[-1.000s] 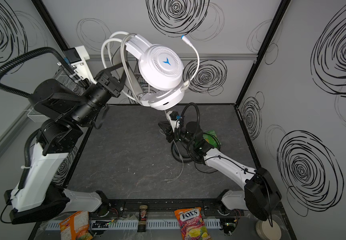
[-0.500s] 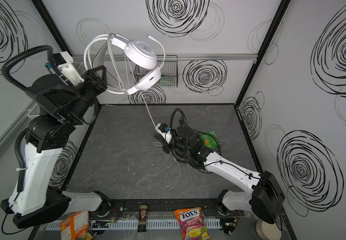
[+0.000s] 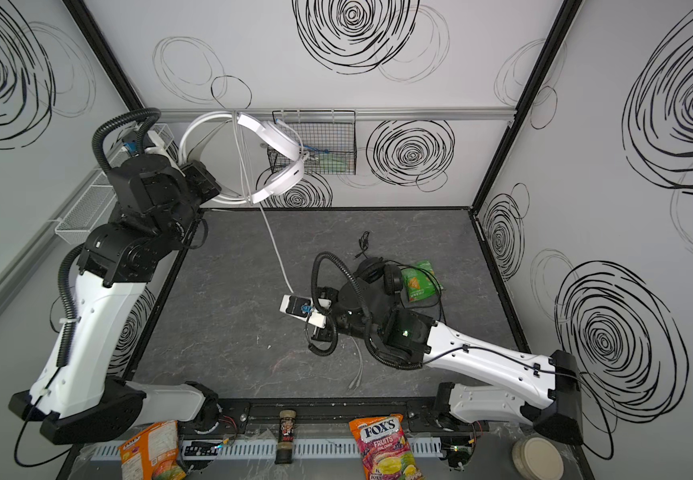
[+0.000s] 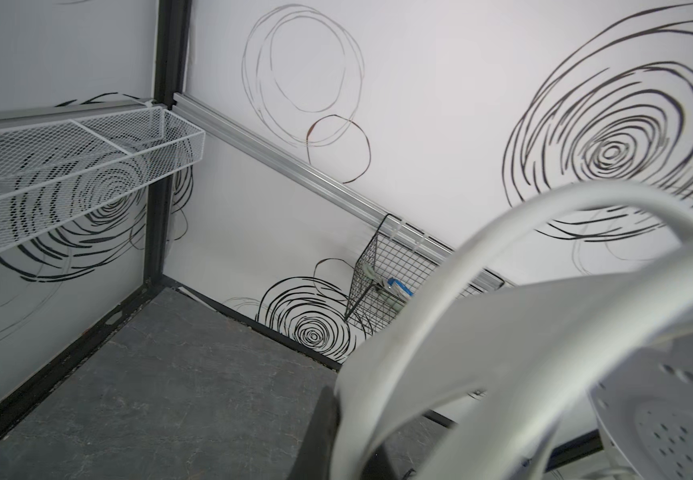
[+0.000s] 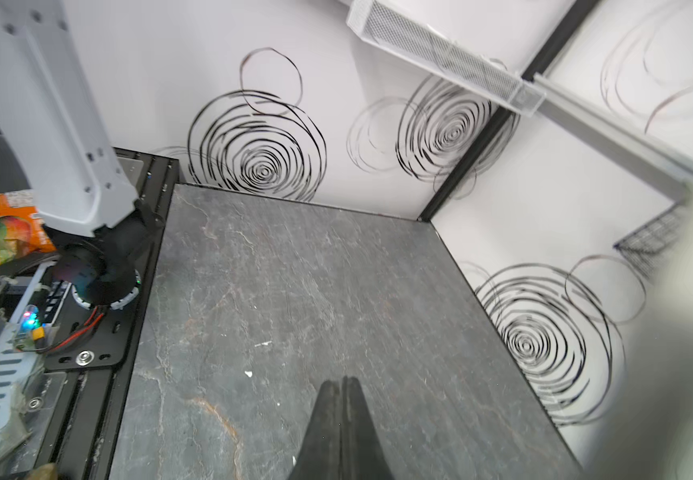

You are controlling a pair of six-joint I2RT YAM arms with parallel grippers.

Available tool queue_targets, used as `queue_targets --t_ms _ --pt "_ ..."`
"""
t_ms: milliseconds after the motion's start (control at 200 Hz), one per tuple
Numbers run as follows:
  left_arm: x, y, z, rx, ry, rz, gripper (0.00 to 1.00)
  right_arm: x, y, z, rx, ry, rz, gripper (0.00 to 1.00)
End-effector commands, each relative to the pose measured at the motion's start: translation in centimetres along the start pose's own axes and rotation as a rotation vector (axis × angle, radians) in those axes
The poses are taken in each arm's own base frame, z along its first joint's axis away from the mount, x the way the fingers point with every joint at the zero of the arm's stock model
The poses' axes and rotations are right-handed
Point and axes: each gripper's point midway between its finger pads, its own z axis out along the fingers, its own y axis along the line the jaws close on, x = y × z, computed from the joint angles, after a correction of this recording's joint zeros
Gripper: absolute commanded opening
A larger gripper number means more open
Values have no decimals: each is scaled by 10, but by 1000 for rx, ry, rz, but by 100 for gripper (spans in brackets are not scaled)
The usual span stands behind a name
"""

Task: Wrap the headphones

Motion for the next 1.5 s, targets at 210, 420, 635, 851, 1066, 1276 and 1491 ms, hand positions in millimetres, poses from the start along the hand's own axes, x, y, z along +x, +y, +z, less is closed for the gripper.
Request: queue_targets --t_ms 210,420,635,851,1066,1276,1491 --pt "5 -15 16 60 -20 -111 0 -19 18 24 -81 -13 -161 0" --pt "41 24 20 -65 7 15 0 -84 -23 -2 59 -115 -206 0" --pt "73 56 22 -188 73 130 0 -122 -47 -21 135 -154 -274 0" --pt "94 52 22 -182 159 288 0 -132 -82 -25 275 -116 -377 0" --pt "118 42 2 -184 195 494 0 -111 -147 -34 495 26 -473 1" --pt "125 40 -8 -238 186 683 0 -95 -187 -51 619 127 -561 9" --pt "131 28 -8 -204 197 809 0 -85 -220 -76 723 176 -572 13"
